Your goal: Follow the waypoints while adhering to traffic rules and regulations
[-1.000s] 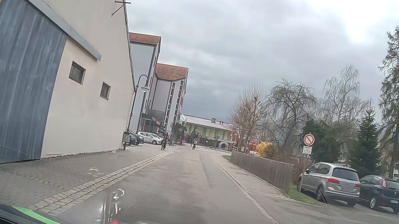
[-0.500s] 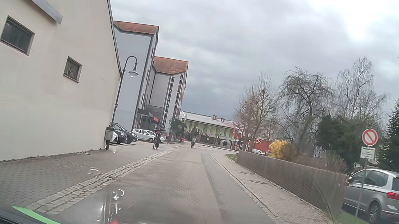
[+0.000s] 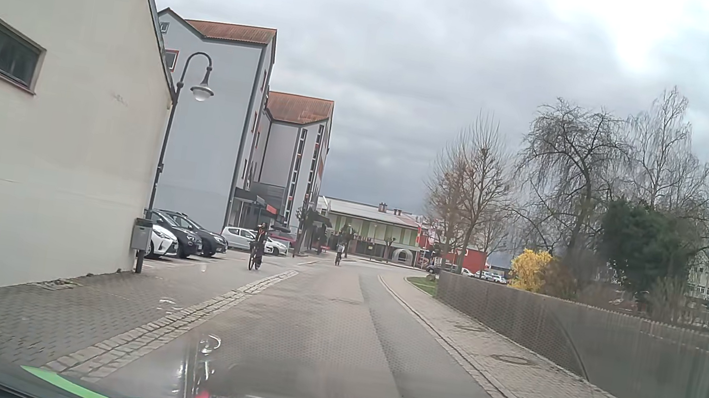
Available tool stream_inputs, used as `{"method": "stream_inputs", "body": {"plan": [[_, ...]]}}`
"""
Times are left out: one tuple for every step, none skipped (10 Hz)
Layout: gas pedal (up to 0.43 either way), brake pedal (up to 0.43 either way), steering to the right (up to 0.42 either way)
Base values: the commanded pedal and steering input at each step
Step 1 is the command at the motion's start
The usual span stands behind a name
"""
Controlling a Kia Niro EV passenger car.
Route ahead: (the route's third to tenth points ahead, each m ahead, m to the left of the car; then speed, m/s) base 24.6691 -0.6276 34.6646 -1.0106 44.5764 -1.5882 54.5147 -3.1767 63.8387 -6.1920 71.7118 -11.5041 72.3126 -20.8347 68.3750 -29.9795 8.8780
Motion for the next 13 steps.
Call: {"method": "stream_inputs", "body": {"plan": [[0.118,0.000,0.005],[0.118,0.000,0.005],[0.118,0.000,0.005],[0.098,0.000,0.005],[0.087,0.000,0.006],[0.067,0.000,0.007],[0.067,0.000,0.007],[0.067,0.000,0.008],[0.067,0.000,0.011],[0.067,0.000,0.015],[0.067,0.000,0.016],[0.067,0.000,0.014],[0.067,0.000,0.011]]}}
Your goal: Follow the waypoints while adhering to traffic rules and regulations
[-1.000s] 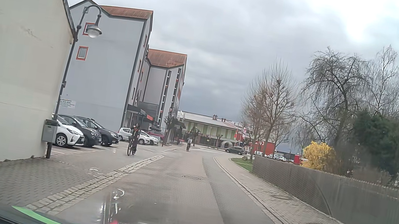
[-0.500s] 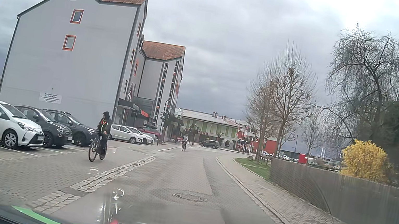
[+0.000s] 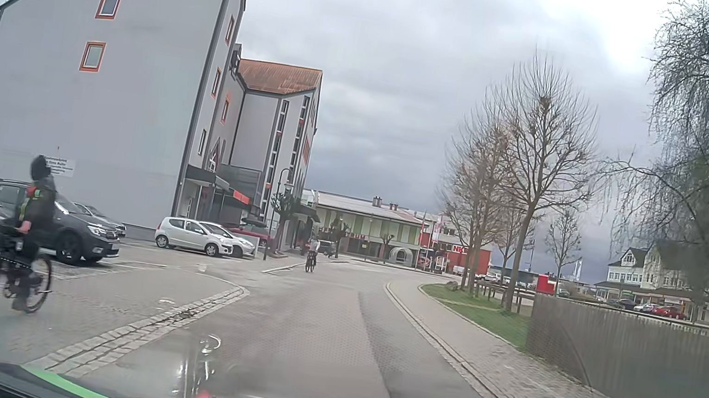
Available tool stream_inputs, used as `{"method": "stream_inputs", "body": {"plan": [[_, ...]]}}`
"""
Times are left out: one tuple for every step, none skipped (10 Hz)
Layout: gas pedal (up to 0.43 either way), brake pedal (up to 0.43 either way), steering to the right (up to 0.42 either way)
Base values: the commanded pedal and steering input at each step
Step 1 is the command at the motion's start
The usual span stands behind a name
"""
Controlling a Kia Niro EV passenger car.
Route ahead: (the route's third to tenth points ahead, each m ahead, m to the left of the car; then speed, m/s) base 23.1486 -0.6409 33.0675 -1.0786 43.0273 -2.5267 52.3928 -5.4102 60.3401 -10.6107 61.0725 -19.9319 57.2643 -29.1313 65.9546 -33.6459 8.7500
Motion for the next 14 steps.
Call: {"method": "stream_inputs", "body": {"plan": [[0.067,0.000,0.008],[0.067,0.000,0.006],[0.067,0.000,0.005],[0.067,0.000,0.005],[0.067,0.000,0.005],[0.067,0.000,0.005],[0.067,0.000,0.006],[0.067,0.000,0.007],[0.067,0.000,0.008],[0.067,0.000,0.010],[0.059,0.000,0.012],[0.047,0.000,0.013],[0.000,0.000,0.021],[0.000,0.000,0.029]]}}
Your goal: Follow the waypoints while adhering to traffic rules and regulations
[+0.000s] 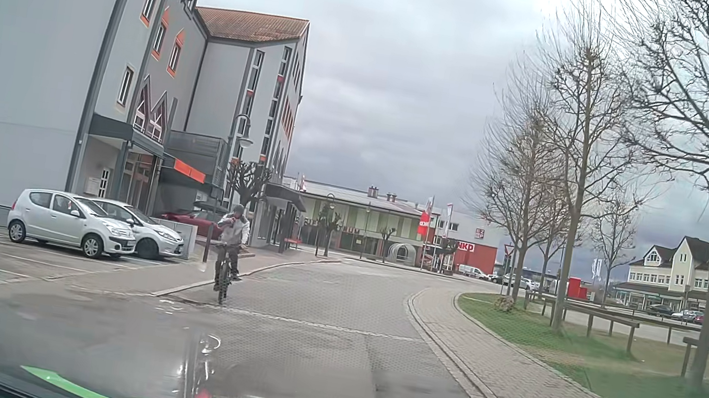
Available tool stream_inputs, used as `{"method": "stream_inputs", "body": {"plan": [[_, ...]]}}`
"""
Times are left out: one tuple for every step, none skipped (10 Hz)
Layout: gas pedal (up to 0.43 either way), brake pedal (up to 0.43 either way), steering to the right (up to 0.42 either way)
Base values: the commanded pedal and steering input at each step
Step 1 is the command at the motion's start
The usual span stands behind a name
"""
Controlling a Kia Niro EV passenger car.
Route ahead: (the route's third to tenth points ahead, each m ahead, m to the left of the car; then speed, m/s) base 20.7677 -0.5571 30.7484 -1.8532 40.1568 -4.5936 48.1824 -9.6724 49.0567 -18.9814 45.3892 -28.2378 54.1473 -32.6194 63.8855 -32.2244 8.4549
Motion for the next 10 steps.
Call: {"method": "stream_inputs", "body": {"plan": [[0.000,0.000,0.030],[0.000,0.000,0.023],[0.000,0.000,0.015],[0.000,0.000,0.007],[0.000,0.000,0.005],[0.000,0.000,0.004],[0.000,0.000,0.004],[0.000,0.000,0.004],[0.000,0.000,0.004],[0.000,0.000,0.005]]}}
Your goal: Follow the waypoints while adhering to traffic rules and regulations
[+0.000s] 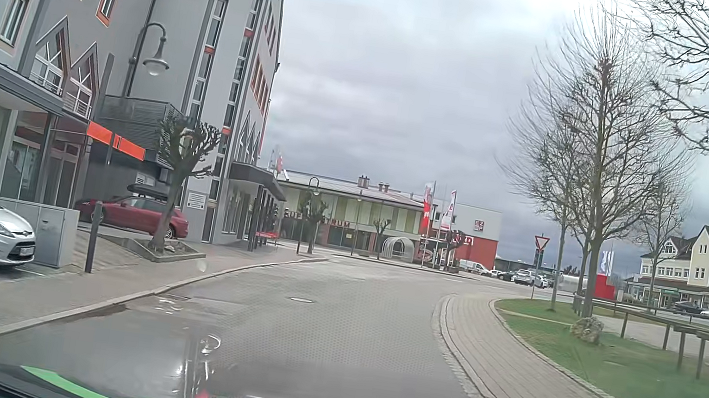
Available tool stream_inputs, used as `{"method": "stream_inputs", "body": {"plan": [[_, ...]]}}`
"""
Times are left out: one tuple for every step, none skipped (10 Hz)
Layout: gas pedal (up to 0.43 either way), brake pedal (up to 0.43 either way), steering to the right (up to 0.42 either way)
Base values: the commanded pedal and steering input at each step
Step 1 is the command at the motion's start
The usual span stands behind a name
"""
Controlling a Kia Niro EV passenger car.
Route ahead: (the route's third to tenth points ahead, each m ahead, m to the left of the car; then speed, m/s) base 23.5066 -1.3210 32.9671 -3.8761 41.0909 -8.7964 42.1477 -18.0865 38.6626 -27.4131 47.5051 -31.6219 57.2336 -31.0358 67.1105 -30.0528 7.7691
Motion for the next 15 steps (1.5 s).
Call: {"method": "stream_inputs", "body": {"plan": [[0.000,0.000,0.007],[0.047,0.000,0.013],[0.059,0.000,0.020],[0.059,0.000,0.026],[0.059,0.000,0.029],[0.079,0.000,0.033],[0.079,0.000,0.036],[0.079,0.000,0.038],[0.079,0.000,0.043],[0.079,0.000,0.047],[0.079,0.000,0.049],[0.079,0.000,0.049],[0.079,0.000,0.050],[0.079,0.000,0.053],[0.000,0.000,0.054]]}}
